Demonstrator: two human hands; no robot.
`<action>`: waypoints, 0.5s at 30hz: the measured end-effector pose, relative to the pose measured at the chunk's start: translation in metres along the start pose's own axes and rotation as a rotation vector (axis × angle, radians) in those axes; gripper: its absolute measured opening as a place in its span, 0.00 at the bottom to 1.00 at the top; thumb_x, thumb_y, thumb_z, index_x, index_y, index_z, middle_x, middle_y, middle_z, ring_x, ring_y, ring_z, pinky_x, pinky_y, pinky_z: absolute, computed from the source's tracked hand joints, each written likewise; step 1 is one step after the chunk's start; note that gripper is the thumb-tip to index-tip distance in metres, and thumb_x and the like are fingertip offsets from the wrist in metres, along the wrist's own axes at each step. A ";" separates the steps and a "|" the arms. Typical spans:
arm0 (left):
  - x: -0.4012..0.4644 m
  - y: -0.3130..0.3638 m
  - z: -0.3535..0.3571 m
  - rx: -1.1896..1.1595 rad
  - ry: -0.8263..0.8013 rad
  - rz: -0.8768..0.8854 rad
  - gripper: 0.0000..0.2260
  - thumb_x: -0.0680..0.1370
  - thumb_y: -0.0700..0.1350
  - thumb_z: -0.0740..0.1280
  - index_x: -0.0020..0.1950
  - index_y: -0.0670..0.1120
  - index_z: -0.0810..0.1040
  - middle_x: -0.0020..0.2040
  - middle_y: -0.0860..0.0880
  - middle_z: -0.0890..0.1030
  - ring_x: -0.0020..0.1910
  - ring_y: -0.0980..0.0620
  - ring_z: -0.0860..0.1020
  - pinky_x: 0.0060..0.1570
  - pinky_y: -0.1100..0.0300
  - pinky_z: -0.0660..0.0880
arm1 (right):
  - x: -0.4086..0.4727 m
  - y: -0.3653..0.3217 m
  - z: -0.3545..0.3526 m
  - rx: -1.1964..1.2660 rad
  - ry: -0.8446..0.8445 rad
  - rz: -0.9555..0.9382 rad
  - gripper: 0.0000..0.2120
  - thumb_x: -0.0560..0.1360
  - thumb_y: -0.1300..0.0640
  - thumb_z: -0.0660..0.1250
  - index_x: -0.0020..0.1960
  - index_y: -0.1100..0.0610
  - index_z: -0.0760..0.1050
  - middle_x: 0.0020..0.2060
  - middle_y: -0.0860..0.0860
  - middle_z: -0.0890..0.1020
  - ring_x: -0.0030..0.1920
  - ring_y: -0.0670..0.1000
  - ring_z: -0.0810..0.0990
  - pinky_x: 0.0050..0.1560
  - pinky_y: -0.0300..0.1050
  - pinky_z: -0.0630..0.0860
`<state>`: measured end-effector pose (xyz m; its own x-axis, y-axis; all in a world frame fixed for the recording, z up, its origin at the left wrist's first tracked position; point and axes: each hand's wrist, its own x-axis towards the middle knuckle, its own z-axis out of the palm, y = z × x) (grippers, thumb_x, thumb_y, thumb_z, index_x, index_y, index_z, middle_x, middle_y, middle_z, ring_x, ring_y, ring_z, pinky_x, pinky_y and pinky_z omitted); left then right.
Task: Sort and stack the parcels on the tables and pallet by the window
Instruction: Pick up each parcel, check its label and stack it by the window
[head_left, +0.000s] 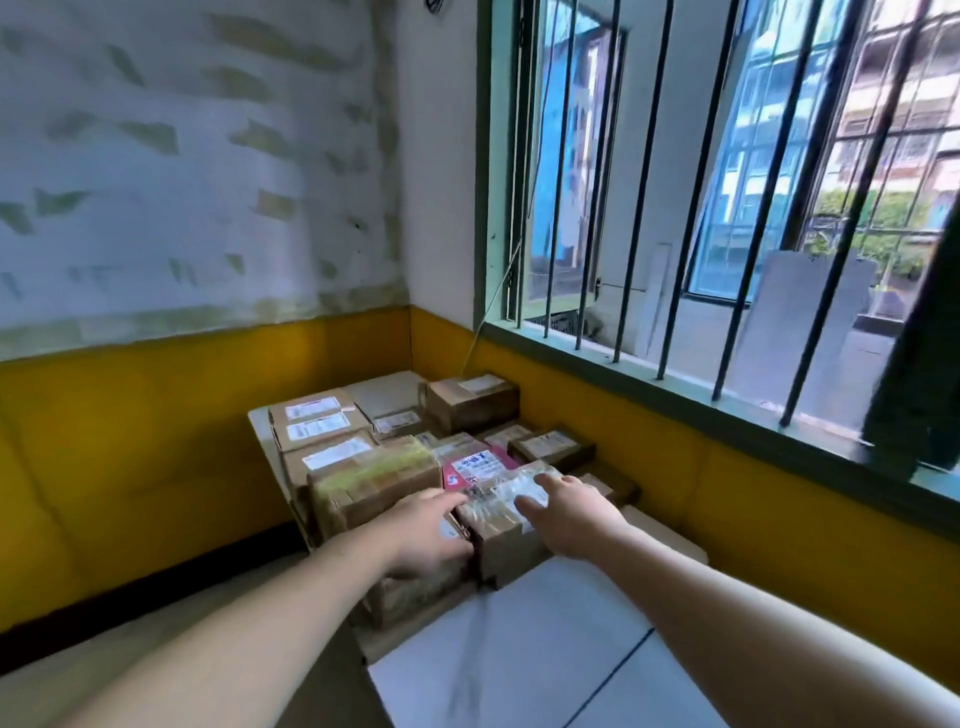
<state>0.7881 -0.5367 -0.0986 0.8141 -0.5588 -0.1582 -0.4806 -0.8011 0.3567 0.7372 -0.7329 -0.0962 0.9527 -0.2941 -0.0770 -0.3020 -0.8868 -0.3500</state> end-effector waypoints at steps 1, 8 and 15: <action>0.010 -0.010 -0.003 0.000 -0.006 0.016 0.31 0.78 0.56 0.65 0.78 0.52 0.57 0.78 0.48 0.55 0.77 0.49 0.55 0.73 0.59 0.54 | 0.009 -0.005 0.004 -0.003 0.003 0.015 0.31 0.80 0.36 0.56 0.78 0.49 0.60 0.74 0.54 0.68 0.71 0.57 0.69 0.68 0.53 0.71; 0.073 -0.100 -0.022 -0.030 -0.082 0.113 0.32 0.76 0.57 0.67 0.77 0.52 0.58 0.77 0.50 0.57 0.75 0.50 0.59 0.72 0.58 0.58 | 0.076 -0.055 0.038 0.005 0.048 0.141 0.31 0.79 0.35 0.57 0.76 0.49 0.63 0.72 0.54 0.70 0.67 0.56 0.74 0.65 0.50 0.73; 0.128 -0.144 -0.051 -0.023 -0.144 0.196 0.31 0.77 0.54 0.67 0.77 0.53 0.59 0.77 0.51 0.60 0.73 0.50 0.63 0.71 0.57 0.61 | 0.116 -0.081 0.064 -0.015 0.012 0.272 0.31 0.79 0.35 0.56 0.77 0.50 0.61 0.71 0.55 0.72 0.68 0.57 0.73 0.64 0.48 0.72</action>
<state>0.9784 -0.4820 -0.1233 0.6501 -0.7294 -0.2129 -0.6163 -0.6700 0.4138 0.8747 -0.6722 -0.1364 0.8357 -0.5268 -0.1551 -0.5477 -0.7795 -0.3038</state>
